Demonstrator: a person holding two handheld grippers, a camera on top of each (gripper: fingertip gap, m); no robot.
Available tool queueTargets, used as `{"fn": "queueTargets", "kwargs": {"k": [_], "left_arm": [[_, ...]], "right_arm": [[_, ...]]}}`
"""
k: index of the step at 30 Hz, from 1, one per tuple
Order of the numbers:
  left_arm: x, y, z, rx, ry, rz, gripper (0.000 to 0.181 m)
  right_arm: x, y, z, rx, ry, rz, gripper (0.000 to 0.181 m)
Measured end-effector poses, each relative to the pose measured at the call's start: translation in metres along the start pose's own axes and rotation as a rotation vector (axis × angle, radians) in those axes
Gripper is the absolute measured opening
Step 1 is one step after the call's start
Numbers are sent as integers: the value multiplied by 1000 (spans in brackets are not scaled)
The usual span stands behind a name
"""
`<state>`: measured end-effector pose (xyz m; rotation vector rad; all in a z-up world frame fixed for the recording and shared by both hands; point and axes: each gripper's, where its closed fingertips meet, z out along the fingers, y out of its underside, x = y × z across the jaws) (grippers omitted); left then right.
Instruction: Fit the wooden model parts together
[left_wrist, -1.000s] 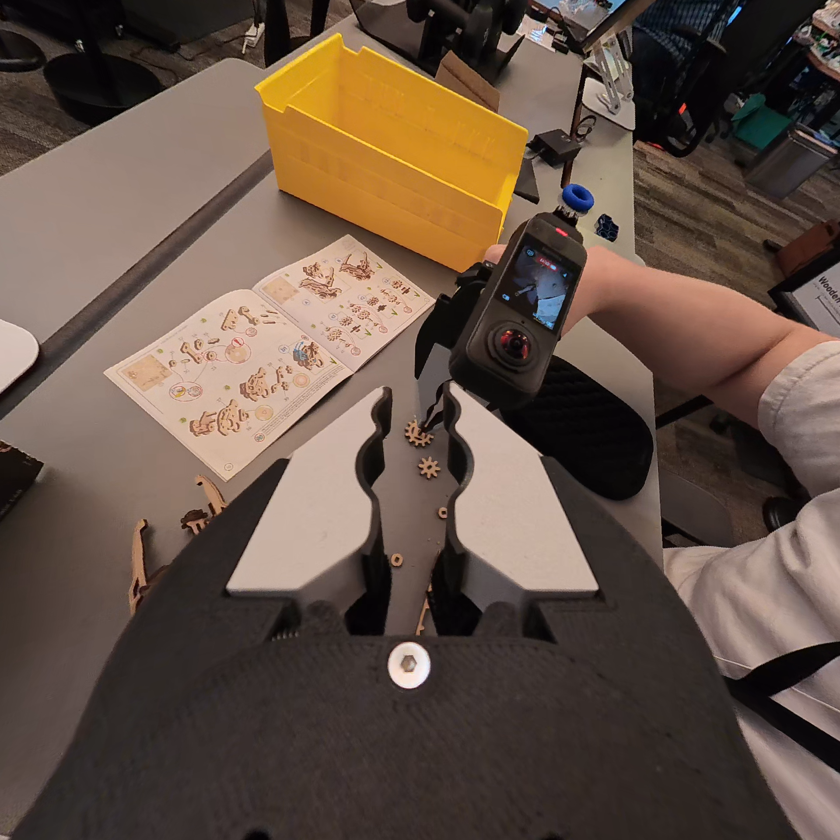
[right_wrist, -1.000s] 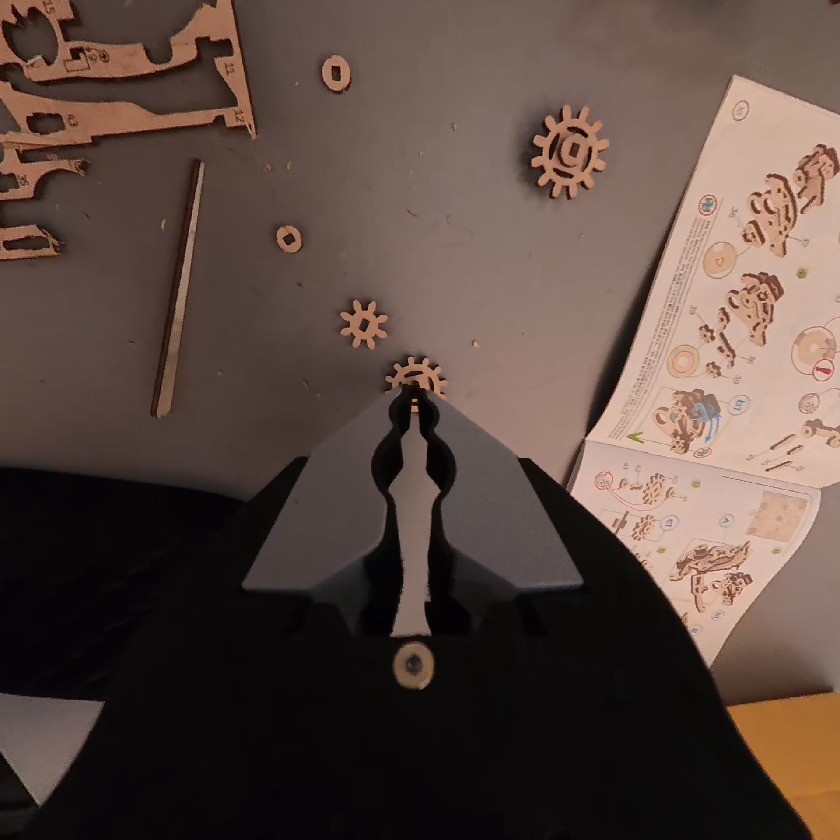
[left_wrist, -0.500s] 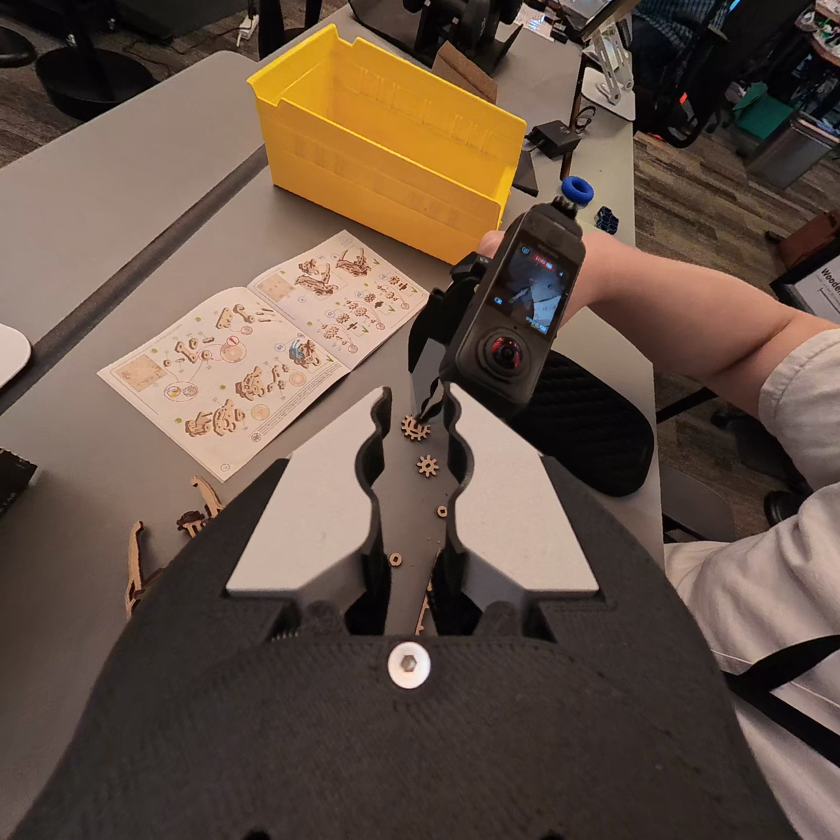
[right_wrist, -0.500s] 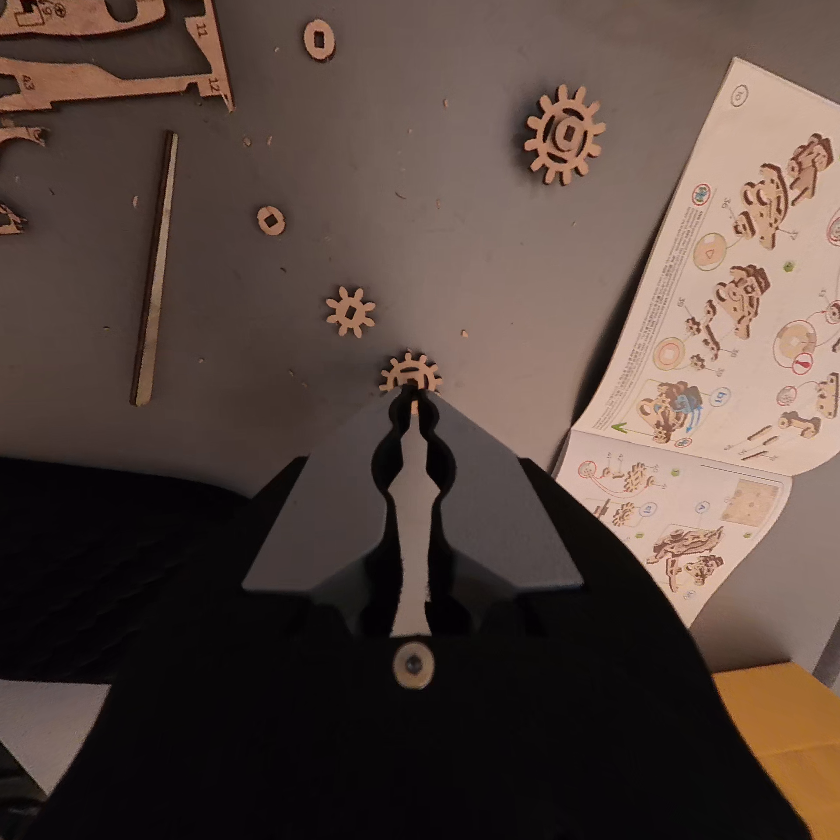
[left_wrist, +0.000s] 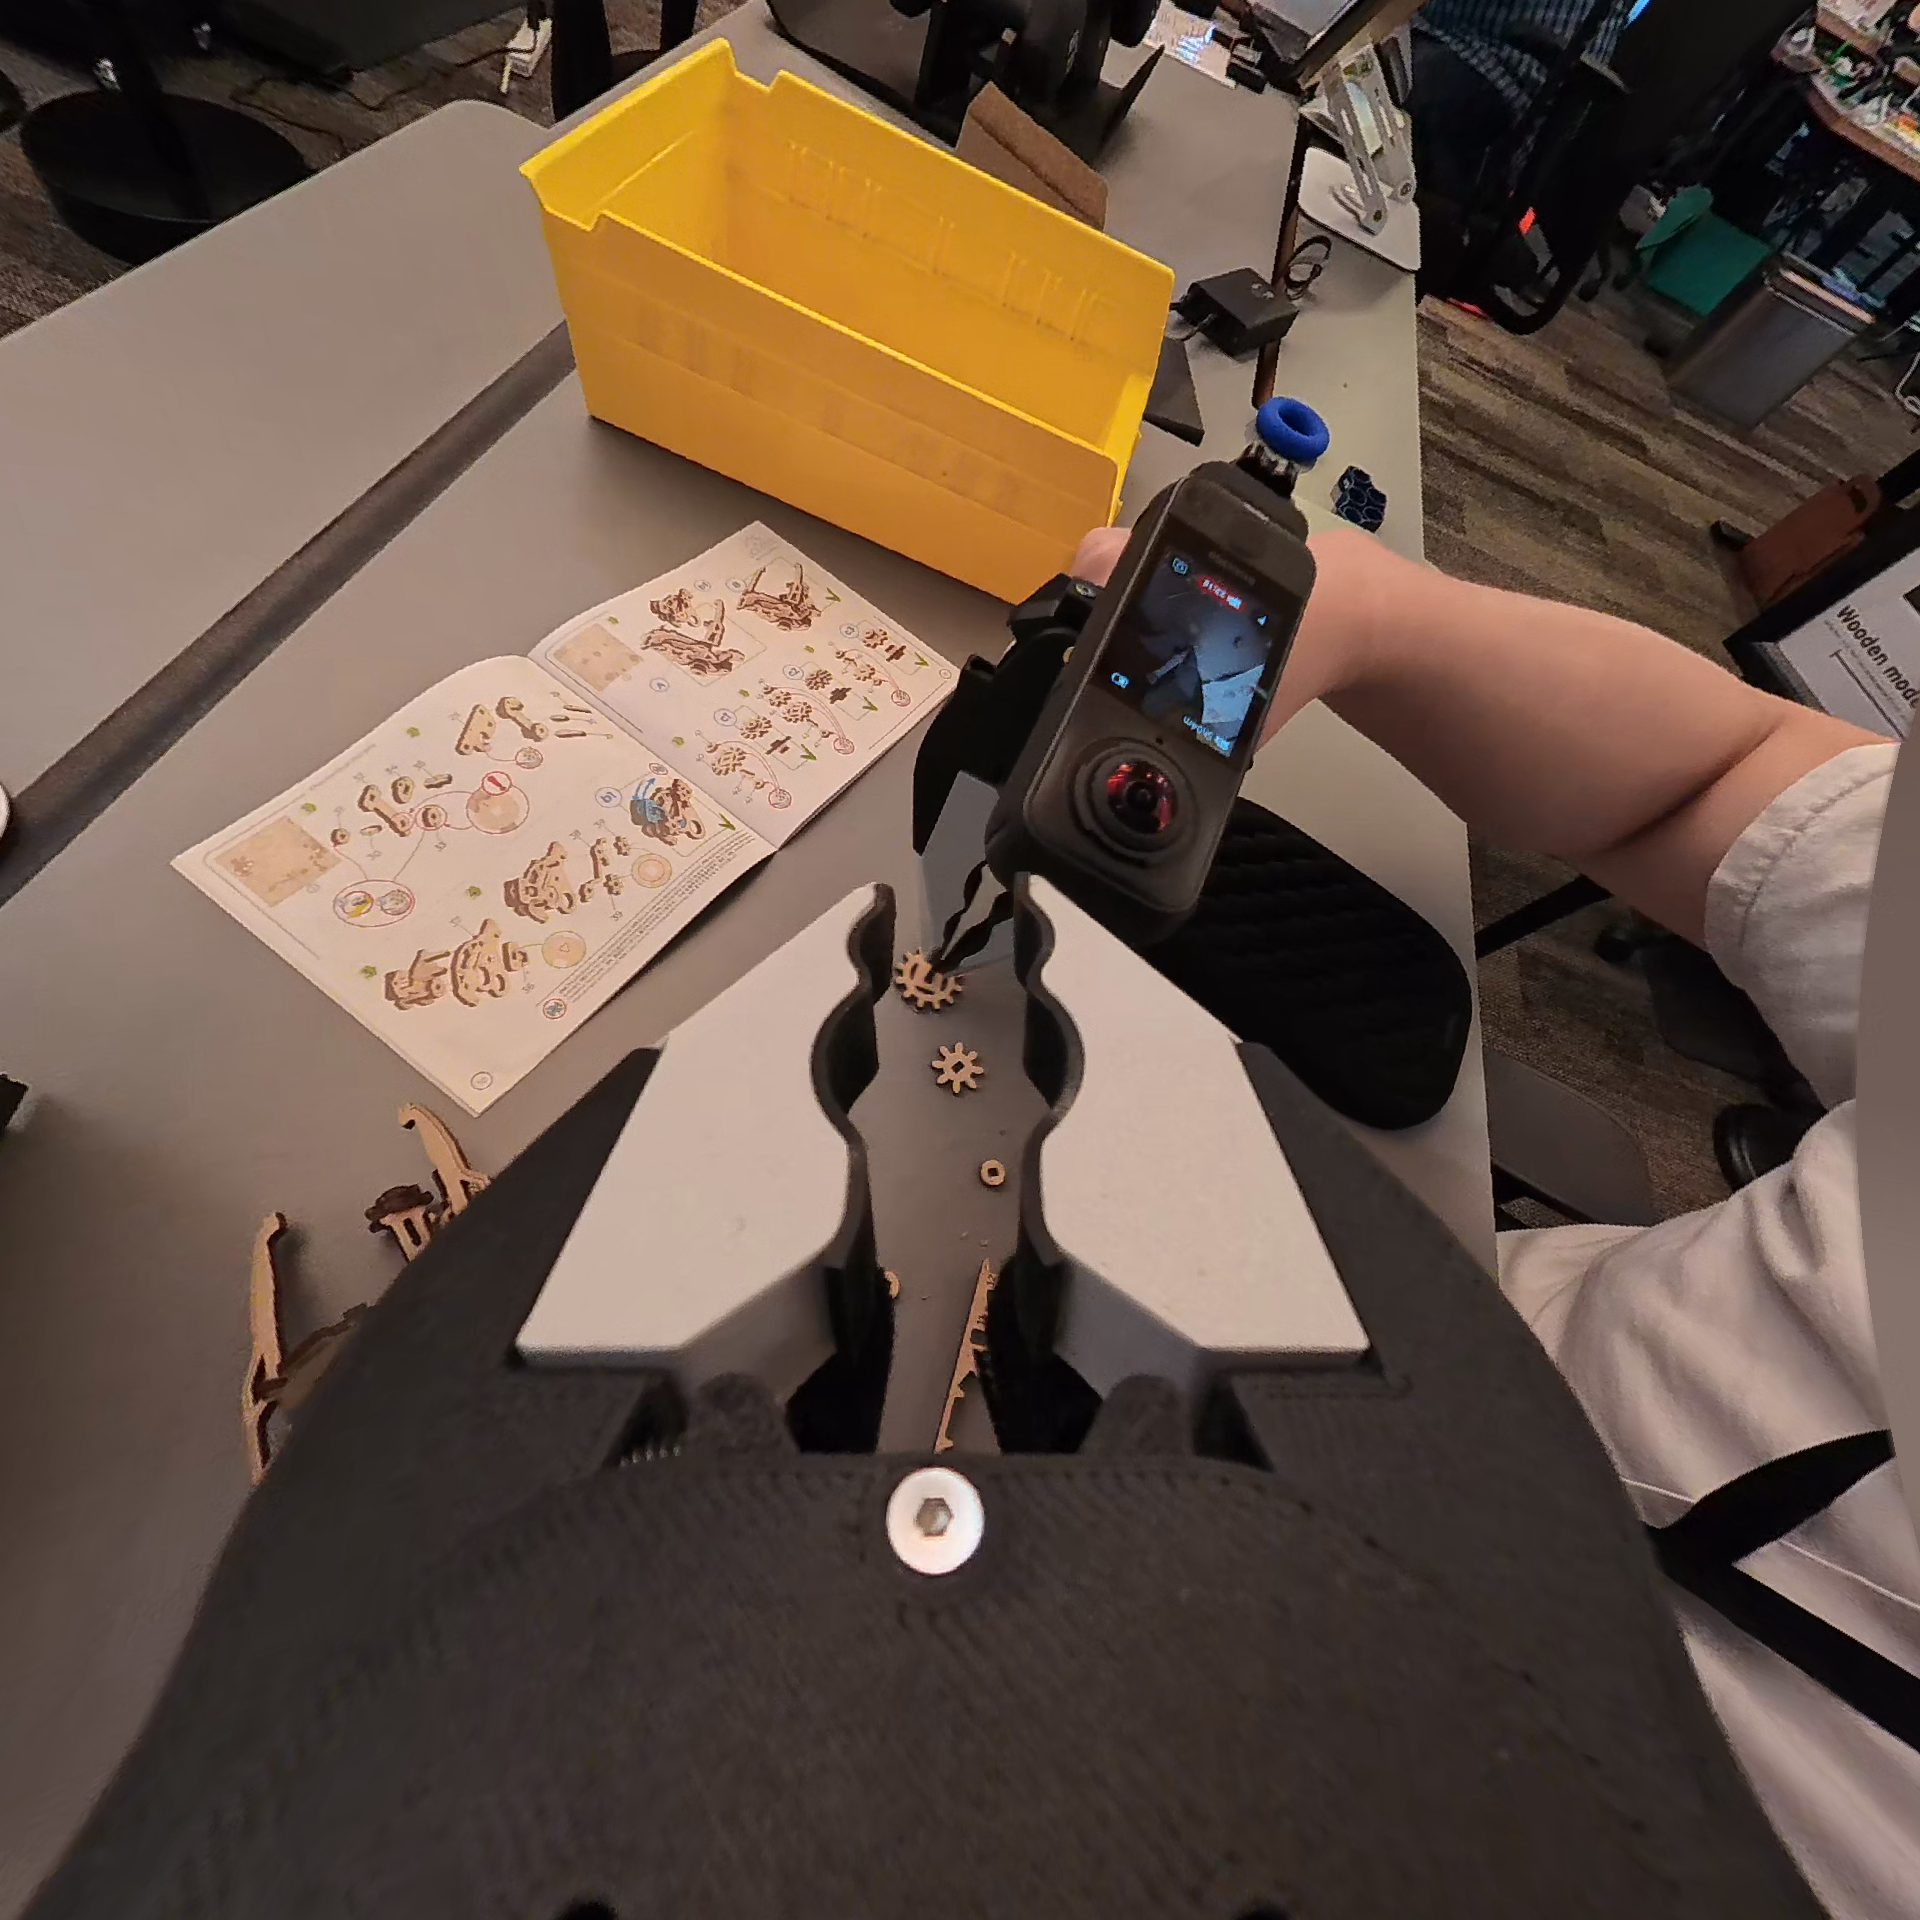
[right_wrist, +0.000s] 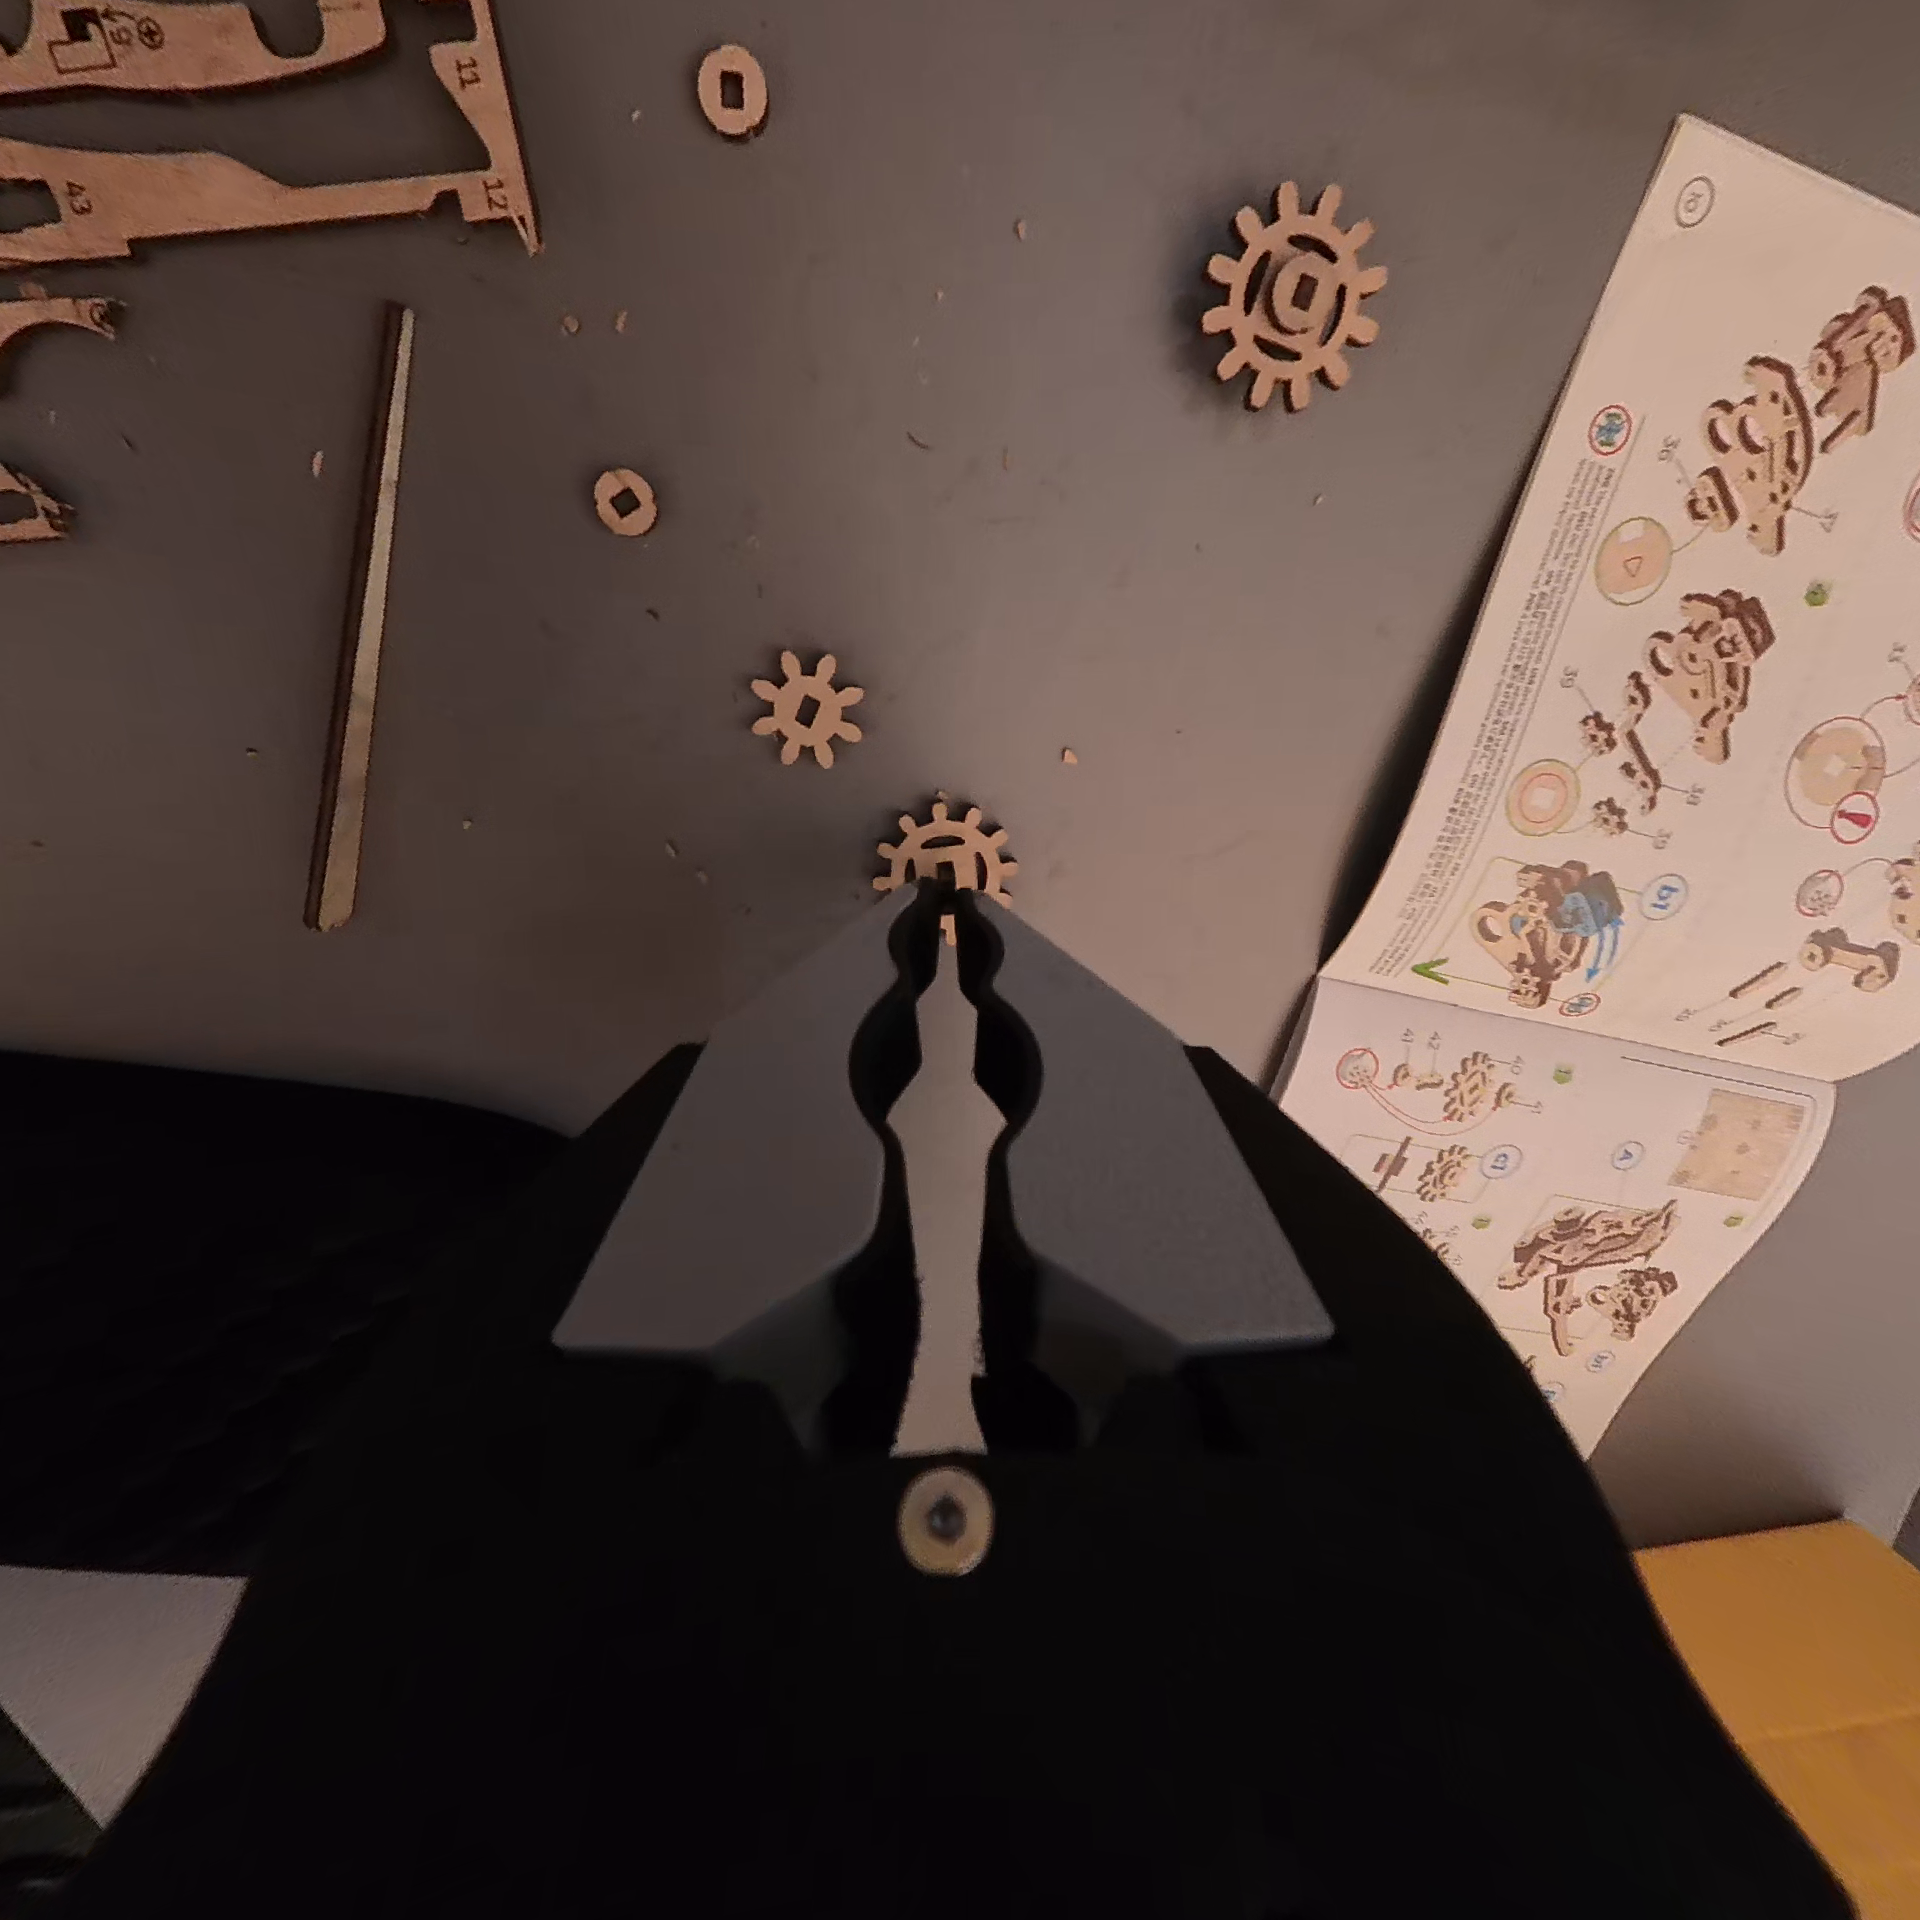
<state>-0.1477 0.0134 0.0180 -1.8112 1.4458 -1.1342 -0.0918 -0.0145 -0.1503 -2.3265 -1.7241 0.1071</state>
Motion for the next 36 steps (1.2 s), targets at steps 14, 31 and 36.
{"fn": "queueTargets", "kwargs": {"k": [14,31,36], "left_arm": [[-5,-2,-5,11,-13,-10,21],[-18,-6,-39,45,-41,-29,23],[-12,44,5,-223,57,19,23]], "right_arm": [[-1,0,3,-57,-1,-23,0],[0,2,3,16,-55,88,0],[0,6,3,119,-68,146,1]]}}
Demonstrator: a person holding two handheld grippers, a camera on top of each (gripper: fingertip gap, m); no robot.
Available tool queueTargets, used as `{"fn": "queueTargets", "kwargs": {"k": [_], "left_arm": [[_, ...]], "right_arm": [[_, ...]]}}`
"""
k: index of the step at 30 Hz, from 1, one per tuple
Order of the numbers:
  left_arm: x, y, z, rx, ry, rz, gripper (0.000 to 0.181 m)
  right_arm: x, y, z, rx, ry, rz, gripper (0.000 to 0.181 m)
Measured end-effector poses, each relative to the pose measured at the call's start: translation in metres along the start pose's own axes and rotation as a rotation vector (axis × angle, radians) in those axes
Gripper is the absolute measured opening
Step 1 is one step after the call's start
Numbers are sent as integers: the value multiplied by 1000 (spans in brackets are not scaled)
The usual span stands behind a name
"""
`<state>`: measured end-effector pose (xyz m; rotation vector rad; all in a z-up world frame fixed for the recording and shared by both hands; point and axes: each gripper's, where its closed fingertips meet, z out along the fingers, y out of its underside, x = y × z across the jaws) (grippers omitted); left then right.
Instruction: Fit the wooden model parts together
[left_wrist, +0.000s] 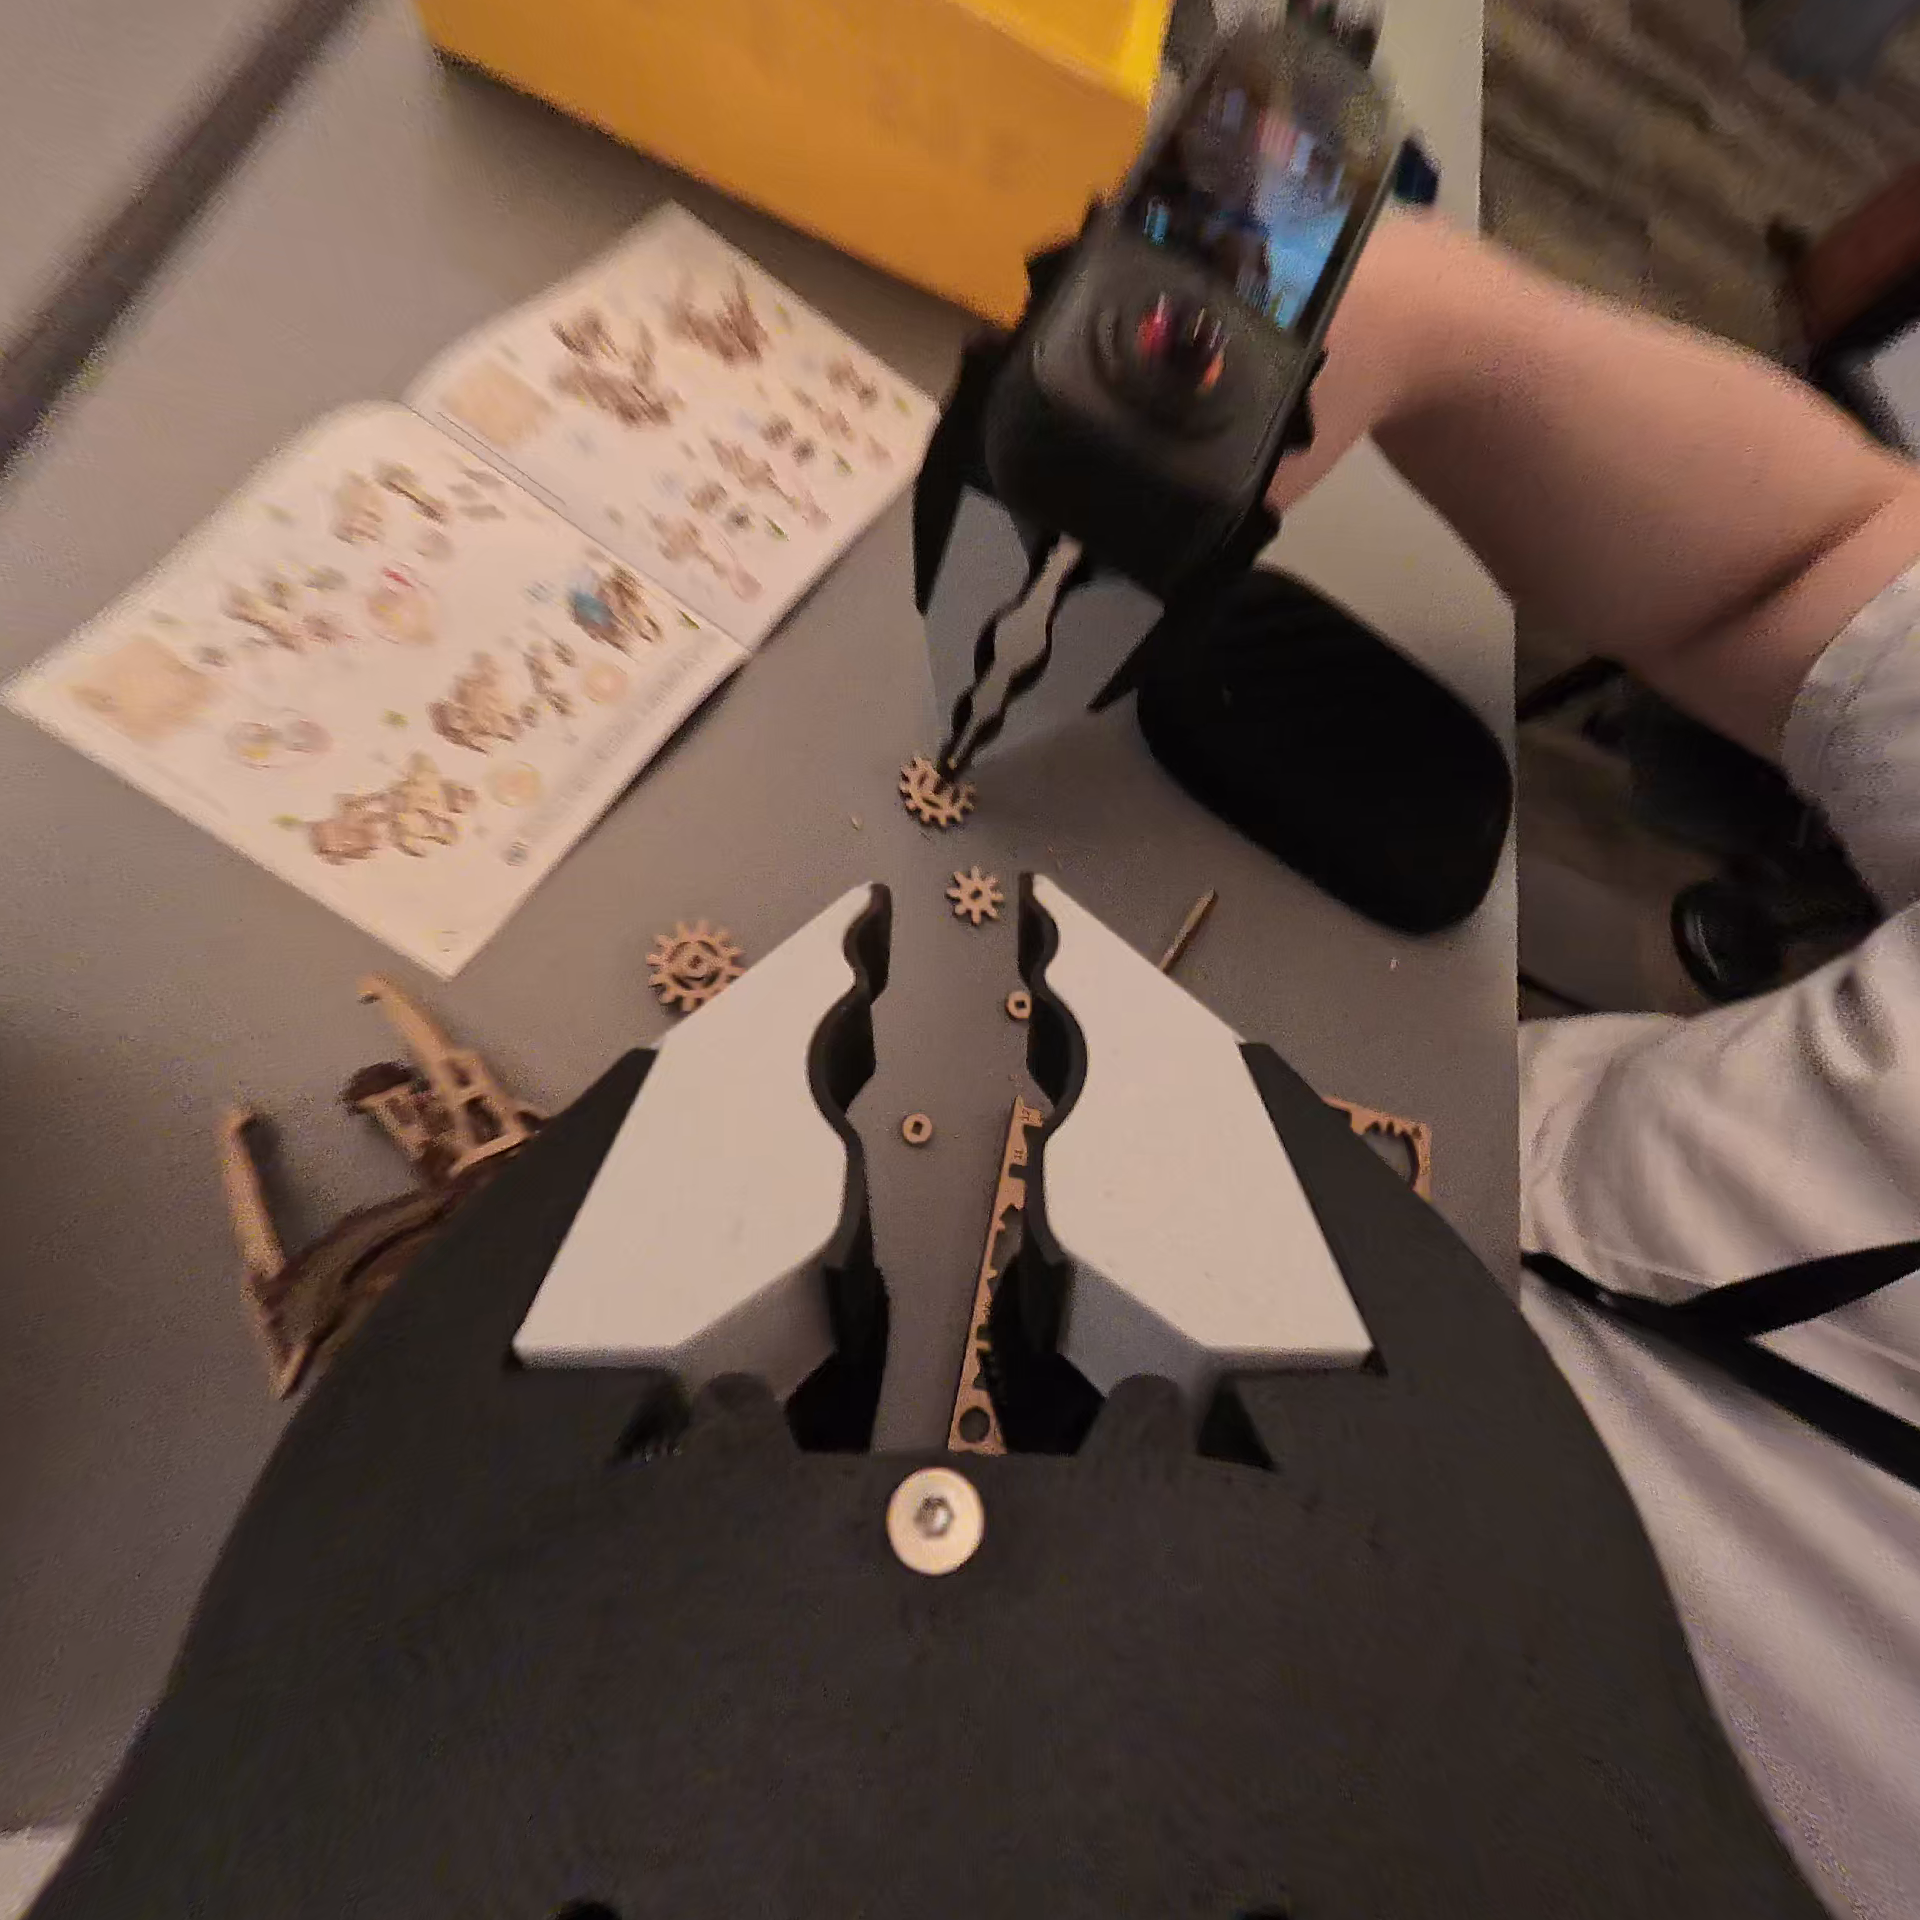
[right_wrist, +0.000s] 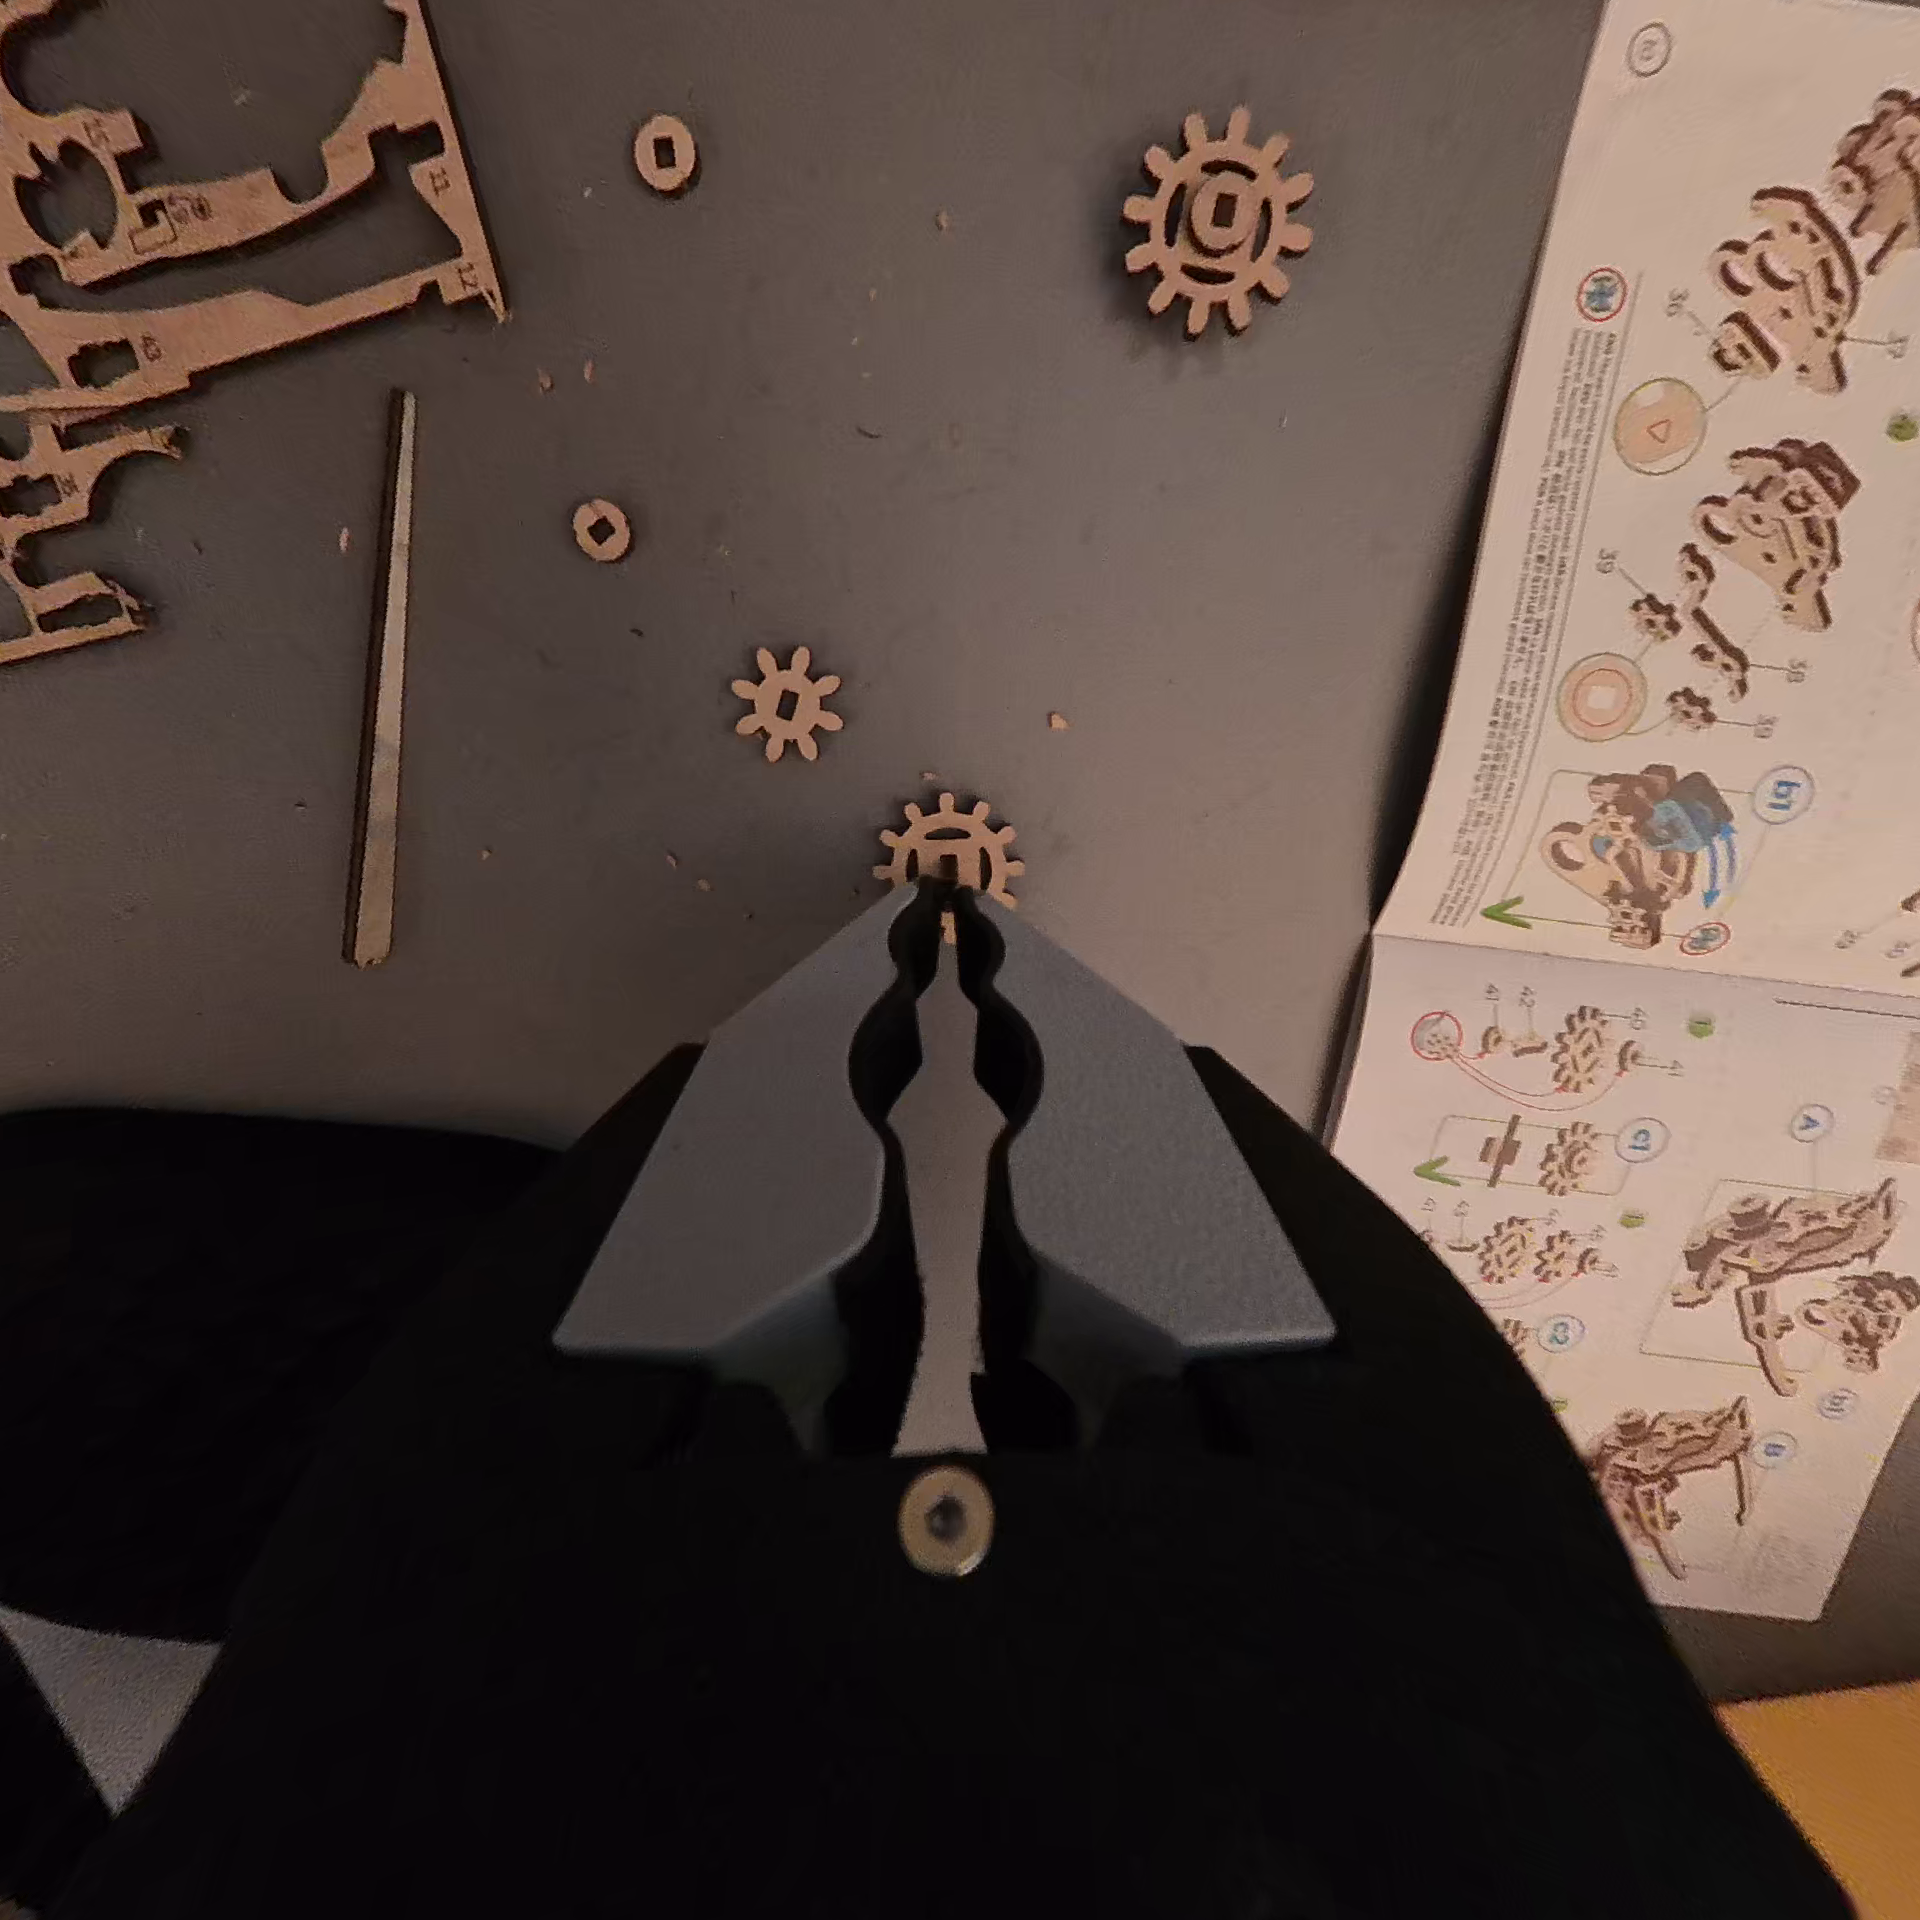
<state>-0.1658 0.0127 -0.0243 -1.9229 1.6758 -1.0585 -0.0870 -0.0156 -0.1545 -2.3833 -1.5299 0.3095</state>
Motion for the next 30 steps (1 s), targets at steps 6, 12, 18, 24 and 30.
{"fn": "queueTargets", "kwargs": {"k": [6,12,18,24,30], "left_arm": [[-12,37,86,-184,-14,92,27],[-12,51,123,-197,7,77,30],[-13,53,127,-173,58,23,31],[-13,53,131,-158,75,1,29],[-13,51,131,-130,110,-53,28]], "right_arm": [[0,0,0,15,36,-25,1],[1,3,2,12,44,-32,2],[2,5,-2,166,58,3,24],[2,3,1,375,40,37,24],[5,2,0,422,75,28,23]]}}
